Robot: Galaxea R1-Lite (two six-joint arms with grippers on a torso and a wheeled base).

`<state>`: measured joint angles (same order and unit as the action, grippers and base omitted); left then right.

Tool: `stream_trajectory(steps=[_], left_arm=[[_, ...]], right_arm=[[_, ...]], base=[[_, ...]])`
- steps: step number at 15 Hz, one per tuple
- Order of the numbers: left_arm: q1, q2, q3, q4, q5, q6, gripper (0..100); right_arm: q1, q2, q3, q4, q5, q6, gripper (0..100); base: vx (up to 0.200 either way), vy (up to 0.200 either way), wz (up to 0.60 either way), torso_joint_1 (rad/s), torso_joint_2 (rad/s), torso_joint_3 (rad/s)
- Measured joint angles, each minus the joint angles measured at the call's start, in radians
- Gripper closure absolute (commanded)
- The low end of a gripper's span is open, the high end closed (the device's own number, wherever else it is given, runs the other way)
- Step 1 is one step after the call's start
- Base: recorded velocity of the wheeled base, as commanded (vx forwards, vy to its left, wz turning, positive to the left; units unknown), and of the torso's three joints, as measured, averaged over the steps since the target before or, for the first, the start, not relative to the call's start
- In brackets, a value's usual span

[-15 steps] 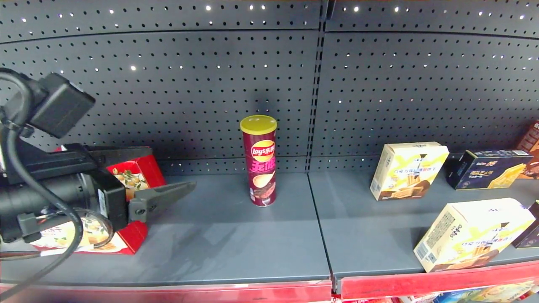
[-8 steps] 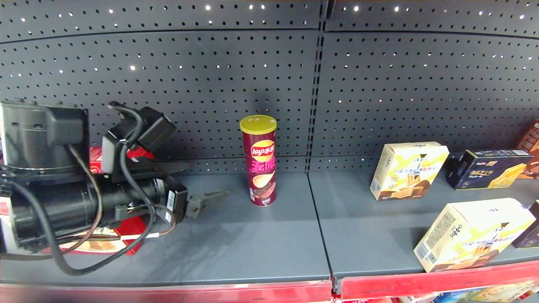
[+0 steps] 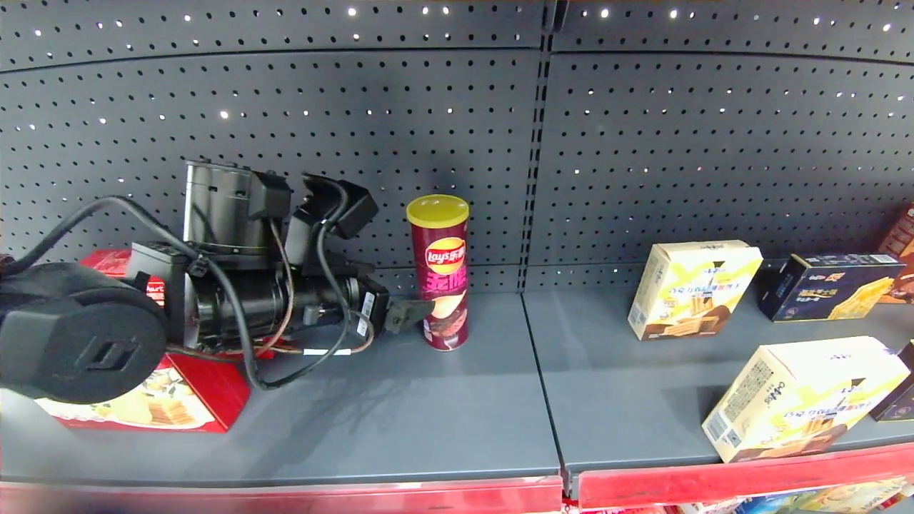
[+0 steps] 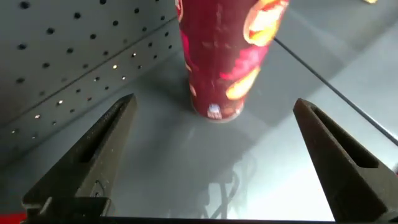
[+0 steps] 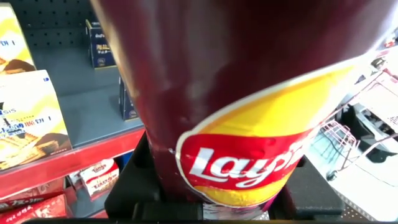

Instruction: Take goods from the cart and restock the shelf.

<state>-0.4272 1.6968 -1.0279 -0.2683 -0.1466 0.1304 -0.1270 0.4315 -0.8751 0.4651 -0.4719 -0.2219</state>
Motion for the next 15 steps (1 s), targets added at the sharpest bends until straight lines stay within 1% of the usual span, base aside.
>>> stream_trajectory(steps=[3, 4, 8, 10, 11, 15], left_arm=[[-0.002, 0.074, -0.065, -0.001, 0.007, -0.003, 0], [-0.002, 0.097, -0.095, -0.001, 0.007, -0.010, 0], [-0.004, 0.171, -0.198, -0.010, 0.027, -0.073, 0], [-0.004, 0.195, -0.212, -0.043, 0.035, -0.090, 0], [-0.004, 0.204, -0.214, -0.043, 0.040, -0.093, 0], [-0.013, 0.218, -0.210, -0.043, 0.044, -0.094, 0]], right_arm=[[0.000, 0.009, 0.001, 0.000, -0.005, 0.000, 100], [0.000, 0.010, 0.001, 0.000, -0.006, 0.000, 100], [-0.001, 0.019, 0.002, 0.000, -0.009, 0.000, 100], [0.000, 0.024, 0.003, 0.000, -0.008, -0.002, 100], [0.000, 0.026, 0.003, 0.000, -0.009, -0.002, 100], [0.000, 0.034, 0.003, 0.000, -0.011, -0.002, 100]], base=[[0.000, 0.000, 0.00, 0.000, 0.00, 0.000], [0.000, 0.000, 0.00, 0.000, 0.00, 0.000], [0.000, 0.000, 0.00, 0.000, 0.00, 0.000], [0.000, 0.000, 0.00, 0.000, 0.00, 0.000], [0.000, 0.000, 0.00, 0.000, 0.00, 0.000], [0.000, 0.000, 0.00, 0.000, 0.00, 0.000]])
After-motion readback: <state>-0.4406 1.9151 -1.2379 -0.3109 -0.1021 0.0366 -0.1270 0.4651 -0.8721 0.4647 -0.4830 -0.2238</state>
